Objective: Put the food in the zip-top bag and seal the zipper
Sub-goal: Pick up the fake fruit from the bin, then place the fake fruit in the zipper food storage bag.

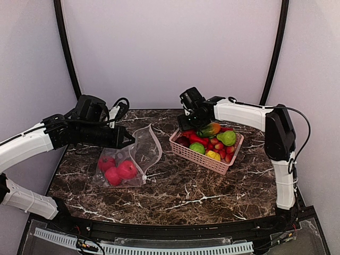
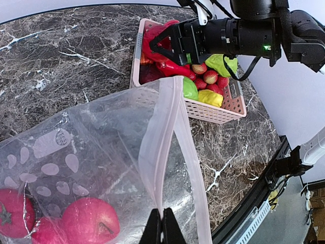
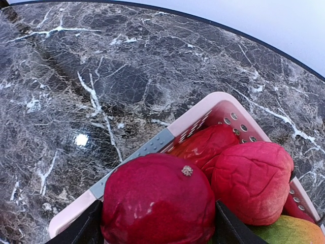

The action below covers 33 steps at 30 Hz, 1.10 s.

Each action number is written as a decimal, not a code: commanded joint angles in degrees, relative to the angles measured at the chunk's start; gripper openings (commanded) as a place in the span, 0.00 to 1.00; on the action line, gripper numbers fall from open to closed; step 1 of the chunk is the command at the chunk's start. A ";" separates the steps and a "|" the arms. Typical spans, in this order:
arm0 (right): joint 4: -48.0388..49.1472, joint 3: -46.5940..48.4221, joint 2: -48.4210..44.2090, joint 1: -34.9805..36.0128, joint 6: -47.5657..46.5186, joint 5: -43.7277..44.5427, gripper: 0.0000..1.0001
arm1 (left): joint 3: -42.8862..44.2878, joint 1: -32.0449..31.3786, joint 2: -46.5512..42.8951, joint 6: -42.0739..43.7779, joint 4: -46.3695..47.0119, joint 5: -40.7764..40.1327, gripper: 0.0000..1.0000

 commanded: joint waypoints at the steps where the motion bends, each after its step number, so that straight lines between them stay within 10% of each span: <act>1: 4.48 -3.16 -8.29 -0.20 0.23 -4.79 0.66 | -0.69 -0.11 -1.57 -0.18 -0.16 0.25 0.01; 18: 41.62 -37.46 -38.10 5.34 -0.38 -45.75 0.67 | -0.88 -0.13 -1.80 0.18 0.24 0.33 0.01; 33: 42.83 -34.28 -26.85 16.91 -0.11 -36.53 0.67 | -2.01 -0.13 -3.25 -0.79 0.89 0.76 0.01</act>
